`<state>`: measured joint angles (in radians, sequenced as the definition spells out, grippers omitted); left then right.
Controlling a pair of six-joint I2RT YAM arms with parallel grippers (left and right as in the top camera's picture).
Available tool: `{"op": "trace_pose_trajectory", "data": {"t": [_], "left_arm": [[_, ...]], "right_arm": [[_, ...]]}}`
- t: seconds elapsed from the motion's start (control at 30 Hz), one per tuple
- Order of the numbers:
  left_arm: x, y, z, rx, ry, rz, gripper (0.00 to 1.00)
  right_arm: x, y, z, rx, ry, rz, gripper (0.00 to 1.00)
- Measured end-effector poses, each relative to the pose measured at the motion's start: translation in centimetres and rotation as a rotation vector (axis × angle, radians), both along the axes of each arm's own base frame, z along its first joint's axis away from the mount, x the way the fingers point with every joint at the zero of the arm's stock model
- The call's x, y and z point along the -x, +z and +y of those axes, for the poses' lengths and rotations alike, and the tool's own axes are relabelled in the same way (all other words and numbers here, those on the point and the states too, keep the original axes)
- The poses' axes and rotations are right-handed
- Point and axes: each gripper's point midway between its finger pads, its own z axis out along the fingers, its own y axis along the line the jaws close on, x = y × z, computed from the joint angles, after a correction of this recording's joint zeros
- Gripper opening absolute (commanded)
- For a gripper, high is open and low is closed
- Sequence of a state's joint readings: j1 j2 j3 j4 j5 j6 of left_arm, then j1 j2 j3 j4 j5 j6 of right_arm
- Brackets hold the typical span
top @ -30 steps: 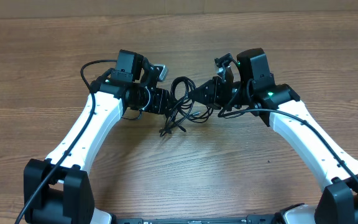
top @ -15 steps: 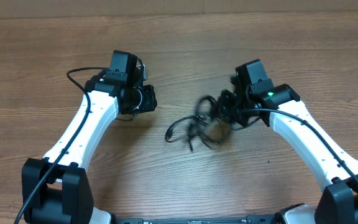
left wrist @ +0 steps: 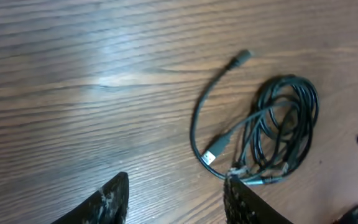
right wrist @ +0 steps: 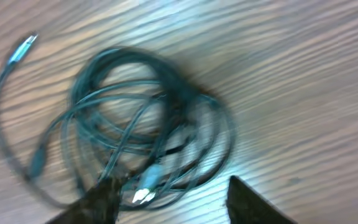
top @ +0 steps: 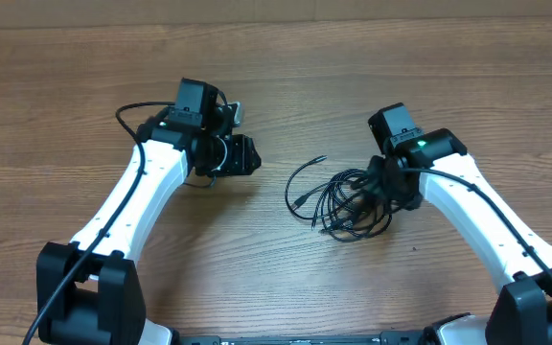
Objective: Untangle cables
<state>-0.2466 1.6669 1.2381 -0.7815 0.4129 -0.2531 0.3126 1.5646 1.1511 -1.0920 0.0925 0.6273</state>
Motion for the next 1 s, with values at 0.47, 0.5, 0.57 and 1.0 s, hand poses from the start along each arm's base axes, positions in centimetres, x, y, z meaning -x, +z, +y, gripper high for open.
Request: {"op": "trace_pose_trajectory", "data": {"t": [0.47, 0.5, 0.57, 1.0], "left_arm": [[1.2, -0.1, -1.4, -0.014, -0.137, -0.027, 0.66], [1.4, -0.1, -1.4, -0.017, -0.141, -0.022, 0.66], [1.7, -0.4, -1.1, -0.031, -0.144, -0.008, 0.68], [1.8, 3.2, 0.1, -0.067, -0.127, -0.114, 0.7]], "right_arm": [[-1.1, -1.5, -6.6, 0.027, -0.186, -0.018, 0.52], [-1.0, -1.9, -6.7, 0.026, -0.183, -0.017, 0.52], [-1.1, -3.0, -6.6, 0.019, -0.177, -0.035, 0.52], [-1.3, -7.6, -5.2, -0.049, -0.142, -0.128, 0.52]]}}
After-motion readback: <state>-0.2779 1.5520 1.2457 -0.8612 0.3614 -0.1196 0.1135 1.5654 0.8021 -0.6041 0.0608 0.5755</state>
